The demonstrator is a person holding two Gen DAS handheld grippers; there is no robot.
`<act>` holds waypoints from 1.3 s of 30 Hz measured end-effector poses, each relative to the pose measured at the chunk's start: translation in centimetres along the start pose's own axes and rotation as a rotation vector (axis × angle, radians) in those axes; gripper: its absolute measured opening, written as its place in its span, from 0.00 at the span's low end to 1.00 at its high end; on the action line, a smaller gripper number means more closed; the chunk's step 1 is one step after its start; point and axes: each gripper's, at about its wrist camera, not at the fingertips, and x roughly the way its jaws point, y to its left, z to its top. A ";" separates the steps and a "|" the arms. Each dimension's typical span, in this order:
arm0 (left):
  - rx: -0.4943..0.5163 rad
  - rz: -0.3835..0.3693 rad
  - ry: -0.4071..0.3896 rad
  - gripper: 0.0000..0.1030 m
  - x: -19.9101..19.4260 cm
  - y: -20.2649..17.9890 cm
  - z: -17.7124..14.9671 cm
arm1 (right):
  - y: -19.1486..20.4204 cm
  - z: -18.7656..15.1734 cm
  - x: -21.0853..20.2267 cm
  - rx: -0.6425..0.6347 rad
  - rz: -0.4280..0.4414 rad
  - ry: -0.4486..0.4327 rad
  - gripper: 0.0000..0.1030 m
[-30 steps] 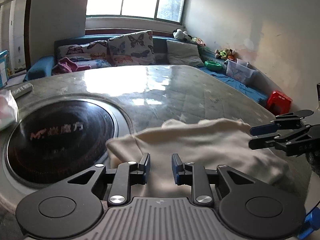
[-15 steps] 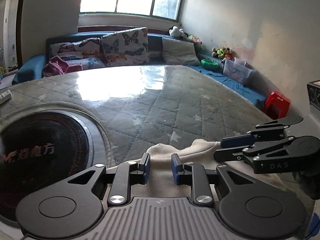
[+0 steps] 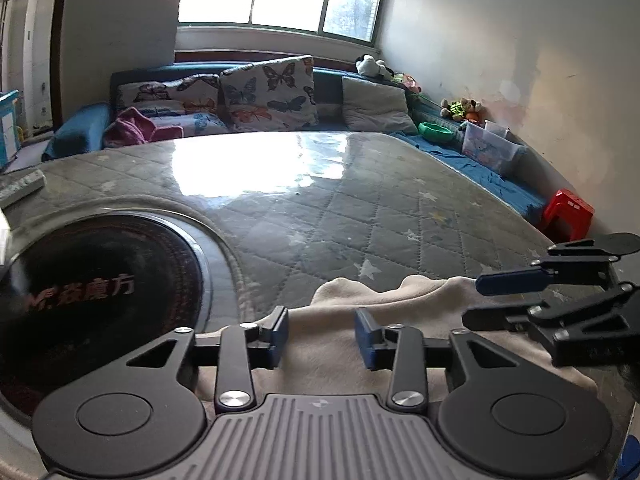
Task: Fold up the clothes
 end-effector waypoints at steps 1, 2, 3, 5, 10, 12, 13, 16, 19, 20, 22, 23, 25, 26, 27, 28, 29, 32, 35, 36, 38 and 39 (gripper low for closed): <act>-0.003 0.007 -0.002 0.42 -0.4 0.0 -0.1 | 0.4 0.0 -0.2 -0.008 0.003 -0.003 0.40; -0.007 0.014 -0.004 0.44 -0.7 0.1 -0.2 | 0.8 0.0 -0.4 -0.017 0.006 -0.006 0.43; -0.011 0.021 -0.005 0.46 -0.9 0.1 -0.3 | 1.2 -0.1 -0.6 -0.025 0.009 -0.009 0.43; -0.019 0.035 -0.007 0.50 -1.5 0.3 -0.5 | 2.0 -0.2 -1.0 -0.042 0.015 -0.013 0.46; -0.034 0.069 -0.010 0.56 -2.8 0.9 -1.3 | 4.3 -1.0 -1.4 -0.086 0.030 -0.011 0.51; -0.043 0.078 -0.009 0.57 -3.2 1.0 -1.6 | 5.2 -1.3 -1.6 -0.100 0.038 -0.009 0.55; -0.046 0.082 -0.009 0.57 -3.4 1.0 -1.7 | 5.6 -1.5 -1.6 -0.108 0.042 -0.008 0.56; -0.054 0.096 -0.004 0.62 -3.9 1.1 -2.2 | 6.8 -1.9 -1.7 -0.135 0.051 -0.004 0.56; -0.058 0.112 -0.013 0.66 -4.5 1.1 -2.7 | 7.9 -2.1 -1.9 -0.163 0.063 -0.004 0.58; -0.064 0.116 -0.017 0.68 -4.8 1.3 -2.8 | 8.3 -2.1 -1.9 -0.173 0.067 -0.004 0.58; -0.077 0.126 -0.026 0.71 -5.4 1.5 -3.1 | 9.0 -2.2 -2.0 -0.194 0.077 -0.004 0.60; -0.082 0.132 -0.030 0.72 -5.7 1.7 -3.3 | 9.4 -2.3 -2.0 -0.205 0.080 -0.005 0.61; -0.097 0.147 -0.040 0.78 -6.3 2.0 -3.5 | 10.1 -2.3 -2.1 -0.226 0.085 -0.008 0.61; -0.108 0.154 -0.046 0.82 -6.7 2.3 -3.6 | 10.5 -2.4 -2.1 -0.235 0.088 -0.010 0.61; -0.118 0.160 -0.051 0.86 -7.0 2.5 -3.7 | 10.8 -2.4 -2.1 -0.243 0.091 -0.012 0.61; -0.127 0.165 -0.057 0.88 -7.4 2.7 -3.8 | 11.1 -2.5 -2.1 -0.251 0.094 -0.013 0.61; -0.133 0.171 -0.063 0.90 -7.7 2.9 -3.9 | 11.5 -2.5 -2.1 -0.259 0.098 -0.015 0.61; -0.162 0.190 -0.075 0.92 -8.5 3.6 -4.3 | 12.5 -2.7 -2.0 -0.292 0.102 -0.021 0.61; -0.199 0.213 -0.084 0.92 -9.1 4.4 -4.6 | 13.6 -2.7 -1.8 -0.323 0.109 -0.022 0.61; -0.213 0.221 -0.085 0.91 -9.3 4.6 -4.7 | 14.0 -2.7 -1.6 -0.335 0.112 -0.022 0.61; -0.235 0.228 -0.085 0.90 -9.5 5.0 -4.9 | 14.7 -2.7 -1.4 -0.359 0.116 -0.025 0.61; -0.245 0.230 -0.084 0.89 -9.6 5.2 -5.0 | 15.0 -2.7 -1.3 -0.374 0.119 -0.026 0.60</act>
